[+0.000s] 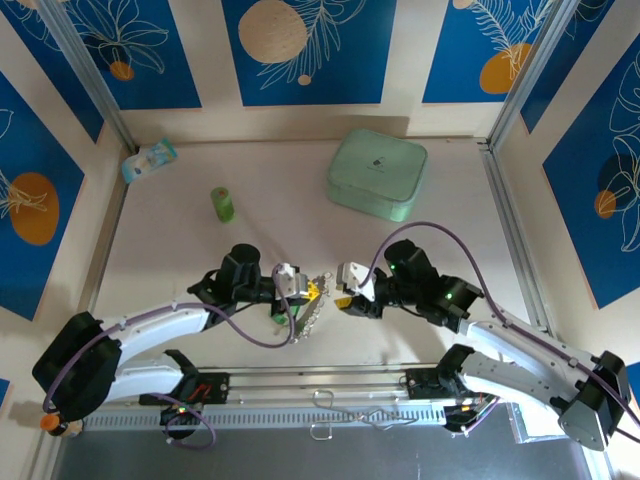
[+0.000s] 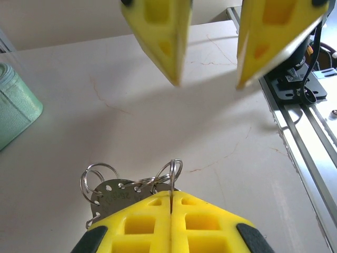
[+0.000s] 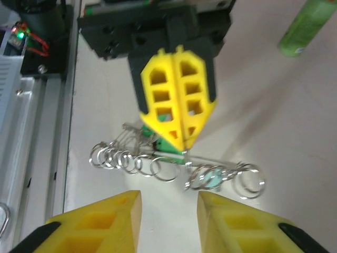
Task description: Put the keys on the keyring
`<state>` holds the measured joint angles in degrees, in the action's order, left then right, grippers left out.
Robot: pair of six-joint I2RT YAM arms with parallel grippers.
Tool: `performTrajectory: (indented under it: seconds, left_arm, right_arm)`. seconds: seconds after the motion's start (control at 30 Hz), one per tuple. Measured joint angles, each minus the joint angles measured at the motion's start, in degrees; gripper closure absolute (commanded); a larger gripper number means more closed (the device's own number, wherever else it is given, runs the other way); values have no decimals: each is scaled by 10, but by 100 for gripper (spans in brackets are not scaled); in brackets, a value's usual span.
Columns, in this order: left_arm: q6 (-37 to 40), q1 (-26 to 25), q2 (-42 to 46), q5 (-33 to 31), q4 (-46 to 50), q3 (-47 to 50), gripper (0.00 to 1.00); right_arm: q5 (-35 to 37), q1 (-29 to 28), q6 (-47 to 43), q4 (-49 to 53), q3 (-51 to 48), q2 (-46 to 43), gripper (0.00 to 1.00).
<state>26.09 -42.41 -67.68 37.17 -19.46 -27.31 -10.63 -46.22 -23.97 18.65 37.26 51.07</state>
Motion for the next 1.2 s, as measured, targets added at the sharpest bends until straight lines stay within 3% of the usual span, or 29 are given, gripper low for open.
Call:
performTrajectory:
  seconds: [0.33, 0.87, 1.03, 1.2]
  left_arm:
    - [11, -5, 12, -8, -14, 10, 100]
    - [15, -9, 13, -17, -14, 10, 100]
    - [15, -11, 13, -17, -13, 10, 100]
    - [15, -13, 13, -17, -13, 10, 100]
  right_arm:
    - [1, -22, 16, -46, -18, 61, 73]
    - [71, -24, 20, -92, -25, 84, 63]
    - [68, -32, 19, -116, -33, 84, 66]
    - [56, -33, 16, -125, -34, 84, 78]
